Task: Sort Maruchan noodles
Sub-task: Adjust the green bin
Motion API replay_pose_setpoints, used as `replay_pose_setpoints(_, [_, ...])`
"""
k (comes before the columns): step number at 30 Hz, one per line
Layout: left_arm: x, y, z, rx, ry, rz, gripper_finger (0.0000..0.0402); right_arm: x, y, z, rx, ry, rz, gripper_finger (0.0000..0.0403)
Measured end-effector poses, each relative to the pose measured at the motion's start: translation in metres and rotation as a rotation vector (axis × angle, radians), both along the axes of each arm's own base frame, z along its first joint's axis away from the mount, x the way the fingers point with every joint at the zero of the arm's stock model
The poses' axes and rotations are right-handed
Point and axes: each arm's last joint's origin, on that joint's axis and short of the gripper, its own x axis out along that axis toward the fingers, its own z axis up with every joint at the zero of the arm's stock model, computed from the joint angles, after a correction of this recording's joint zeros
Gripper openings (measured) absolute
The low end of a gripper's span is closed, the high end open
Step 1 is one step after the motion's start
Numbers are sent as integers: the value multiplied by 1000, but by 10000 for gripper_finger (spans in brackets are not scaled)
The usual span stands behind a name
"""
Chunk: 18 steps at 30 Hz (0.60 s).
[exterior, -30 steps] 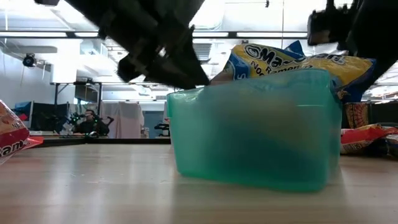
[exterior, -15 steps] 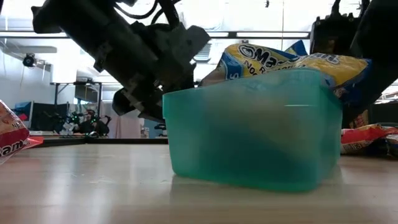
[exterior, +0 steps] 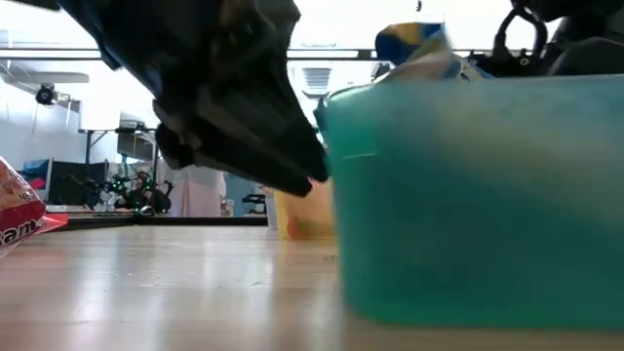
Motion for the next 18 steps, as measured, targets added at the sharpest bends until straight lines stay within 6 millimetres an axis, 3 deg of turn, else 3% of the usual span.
replay_pose_setpoints(9, [-3,-11,22,148,75,48,139,22,3,2,-30,-27,66,341])
replay_pose_setpoints(18, [-12,-10,15,131,113,107,139,25,8,2,3,19,90,341])
